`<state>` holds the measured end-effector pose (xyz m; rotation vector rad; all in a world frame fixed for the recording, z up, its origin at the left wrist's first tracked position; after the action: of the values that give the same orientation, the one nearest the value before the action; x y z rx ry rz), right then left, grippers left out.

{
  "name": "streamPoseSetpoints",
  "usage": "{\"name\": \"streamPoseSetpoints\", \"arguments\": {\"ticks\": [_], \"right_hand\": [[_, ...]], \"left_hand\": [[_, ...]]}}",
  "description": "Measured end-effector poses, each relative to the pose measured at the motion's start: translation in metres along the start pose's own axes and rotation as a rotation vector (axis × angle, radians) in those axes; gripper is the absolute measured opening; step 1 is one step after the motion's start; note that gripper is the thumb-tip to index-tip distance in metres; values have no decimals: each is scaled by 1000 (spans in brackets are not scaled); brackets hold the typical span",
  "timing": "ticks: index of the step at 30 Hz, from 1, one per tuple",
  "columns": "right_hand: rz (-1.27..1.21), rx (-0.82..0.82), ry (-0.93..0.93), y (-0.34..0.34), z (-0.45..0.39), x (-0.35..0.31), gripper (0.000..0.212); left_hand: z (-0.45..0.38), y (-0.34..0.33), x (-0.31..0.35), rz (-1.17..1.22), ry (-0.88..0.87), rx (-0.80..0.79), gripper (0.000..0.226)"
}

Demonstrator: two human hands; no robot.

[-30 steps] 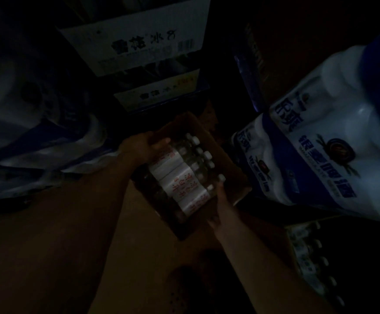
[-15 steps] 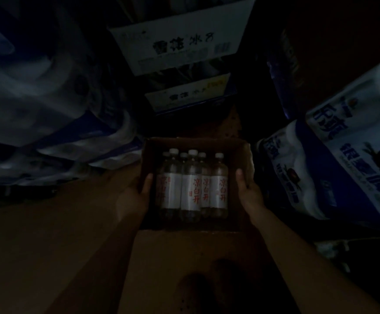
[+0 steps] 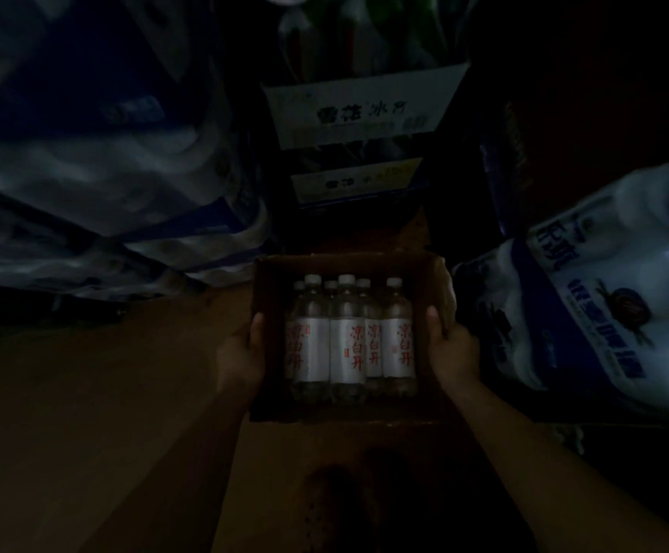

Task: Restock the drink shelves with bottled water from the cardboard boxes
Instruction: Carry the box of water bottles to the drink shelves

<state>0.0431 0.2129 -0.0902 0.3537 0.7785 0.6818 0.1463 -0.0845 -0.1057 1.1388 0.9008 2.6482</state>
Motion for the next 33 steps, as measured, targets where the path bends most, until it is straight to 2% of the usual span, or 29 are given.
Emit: {"name": "streamPoseSetpoints", "arguments": {"ticks": [8,14,19,24,33], "right_hand": [[208,93,200,65,104,-87,56],[302,13,457,120,207,-183,41],[350,-24,609,145,295,-256,47],[365,-35,675,151,373,-322,50],[345,-306,944,103,502,-448,49]], "left_hand": [[114,82,55,55,158,68,63],[205,175,108,90,81,173,58],[289,258,143,95,30,287,53],[361,339,165,81,55,406,53],[478,477,152,134,147,678,56]]}}
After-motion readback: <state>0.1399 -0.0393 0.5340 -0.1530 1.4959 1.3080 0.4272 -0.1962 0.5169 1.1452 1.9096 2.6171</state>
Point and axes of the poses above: each hand's wrist, its own z-axis away from the middle knuckle, its own y-axis out of the back of the hand, x = y × z, the point moved 5 cm from there along -z, towards the middle knuckle, and after that the axes turned 12 degrees about -x, right-handed, at the moved point
